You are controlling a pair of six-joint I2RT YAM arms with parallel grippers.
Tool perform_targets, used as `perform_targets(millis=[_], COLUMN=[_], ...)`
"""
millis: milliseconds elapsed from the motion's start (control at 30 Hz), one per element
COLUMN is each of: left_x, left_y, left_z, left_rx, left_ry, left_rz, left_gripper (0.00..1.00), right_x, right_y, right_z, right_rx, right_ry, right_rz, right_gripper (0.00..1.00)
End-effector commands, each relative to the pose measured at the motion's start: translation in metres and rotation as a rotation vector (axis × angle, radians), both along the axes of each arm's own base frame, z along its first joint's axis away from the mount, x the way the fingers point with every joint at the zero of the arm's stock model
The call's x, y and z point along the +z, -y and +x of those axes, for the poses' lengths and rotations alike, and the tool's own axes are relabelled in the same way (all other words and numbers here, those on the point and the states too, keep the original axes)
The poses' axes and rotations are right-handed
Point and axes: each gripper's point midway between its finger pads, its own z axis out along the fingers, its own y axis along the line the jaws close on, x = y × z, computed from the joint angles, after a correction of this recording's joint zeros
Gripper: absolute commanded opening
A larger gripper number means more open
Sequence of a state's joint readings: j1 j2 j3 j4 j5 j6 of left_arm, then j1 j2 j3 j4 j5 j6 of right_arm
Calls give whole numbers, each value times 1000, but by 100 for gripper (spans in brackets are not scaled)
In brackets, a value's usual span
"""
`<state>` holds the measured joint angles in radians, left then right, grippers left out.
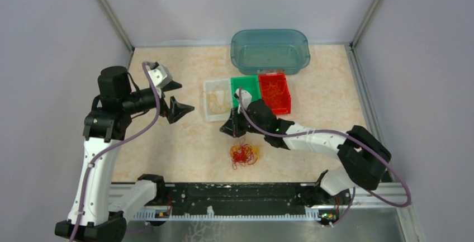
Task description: Untangle the cables
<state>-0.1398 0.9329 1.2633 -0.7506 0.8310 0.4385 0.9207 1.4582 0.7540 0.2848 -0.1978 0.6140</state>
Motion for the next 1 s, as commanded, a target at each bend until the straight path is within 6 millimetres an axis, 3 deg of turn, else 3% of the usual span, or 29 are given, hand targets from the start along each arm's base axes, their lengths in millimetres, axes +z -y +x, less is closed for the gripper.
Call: perform_targets(millis=[0,67,133,200,267,333,633,967], left_x=[0,-1,-3,-4,-5,-5,-5,0], left_y=[5,6,8,8,8,8,7,6], left_z=[-13,-17,-19,-21,-22,-22,-18,-17], left_rx=[-44,-60,-70,-73,-77,-78,-63,-54], left_ry=[-6,-10,-19,-22,-16,-12,-12,-1], left_rz=[-17,-26,-34,-34,-34,-35,-30,-26], left_gripper=[99,99,99,99,99,99,99,99], right_x=[109,123,124,110,83,61,5,-23], right_y=[-14,-12,-8,1,13,23,27,19], right_z=[-6,-9,-11,-10,-8,-12,-48,-51], right_rx=[58,70,78,64,39,37,77,58], right_ry=[155,169,170,158,138,116,36,28], right_rz=[245,257,213,126,16,-46,-216,-323], right_gripper=[0,0,1,18,43,51,54,47])
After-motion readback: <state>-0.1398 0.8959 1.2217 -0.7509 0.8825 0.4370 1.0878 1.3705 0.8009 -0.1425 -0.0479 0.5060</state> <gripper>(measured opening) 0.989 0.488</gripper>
